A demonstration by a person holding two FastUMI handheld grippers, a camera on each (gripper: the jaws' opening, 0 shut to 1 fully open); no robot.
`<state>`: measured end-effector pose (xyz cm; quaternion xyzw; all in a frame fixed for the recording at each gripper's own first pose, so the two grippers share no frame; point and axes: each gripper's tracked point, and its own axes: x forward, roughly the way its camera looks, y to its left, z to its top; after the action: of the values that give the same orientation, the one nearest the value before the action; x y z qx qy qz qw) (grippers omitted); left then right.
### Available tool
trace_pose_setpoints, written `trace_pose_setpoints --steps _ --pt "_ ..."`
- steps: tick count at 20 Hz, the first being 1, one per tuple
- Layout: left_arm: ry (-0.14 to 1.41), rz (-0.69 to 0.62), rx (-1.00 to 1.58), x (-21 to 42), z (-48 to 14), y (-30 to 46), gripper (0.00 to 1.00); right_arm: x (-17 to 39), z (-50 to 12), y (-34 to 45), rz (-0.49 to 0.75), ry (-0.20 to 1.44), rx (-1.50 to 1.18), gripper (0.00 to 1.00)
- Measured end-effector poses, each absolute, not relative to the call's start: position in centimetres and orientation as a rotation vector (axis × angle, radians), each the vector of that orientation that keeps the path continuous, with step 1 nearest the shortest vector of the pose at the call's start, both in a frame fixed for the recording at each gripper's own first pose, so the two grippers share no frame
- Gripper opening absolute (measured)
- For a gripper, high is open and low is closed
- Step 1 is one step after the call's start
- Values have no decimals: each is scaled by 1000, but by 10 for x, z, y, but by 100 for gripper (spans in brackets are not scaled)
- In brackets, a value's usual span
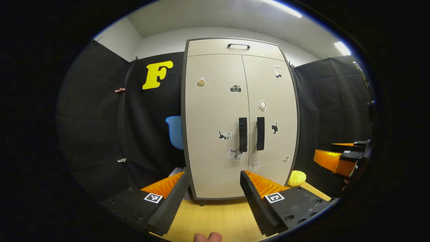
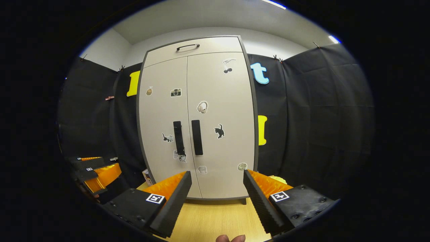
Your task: Open the right door of the double-door shoe cabinet with the right hand, and open the left door with the left hand.
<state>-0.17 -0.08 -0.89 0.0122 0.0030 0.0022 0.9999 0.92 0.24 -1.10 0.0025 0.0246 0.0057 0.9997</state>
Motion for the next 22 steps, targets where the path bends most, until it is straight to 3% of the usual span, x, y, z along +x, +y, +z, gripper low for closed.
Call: trace_pose_setpoints --steps 11,22 --pt "31 3 25 -2 -23 2 95 125 12 46 61 34 37 98" --pt "52 41 16 -2 -36 20 94 247 -12 77 39 80 39 98"
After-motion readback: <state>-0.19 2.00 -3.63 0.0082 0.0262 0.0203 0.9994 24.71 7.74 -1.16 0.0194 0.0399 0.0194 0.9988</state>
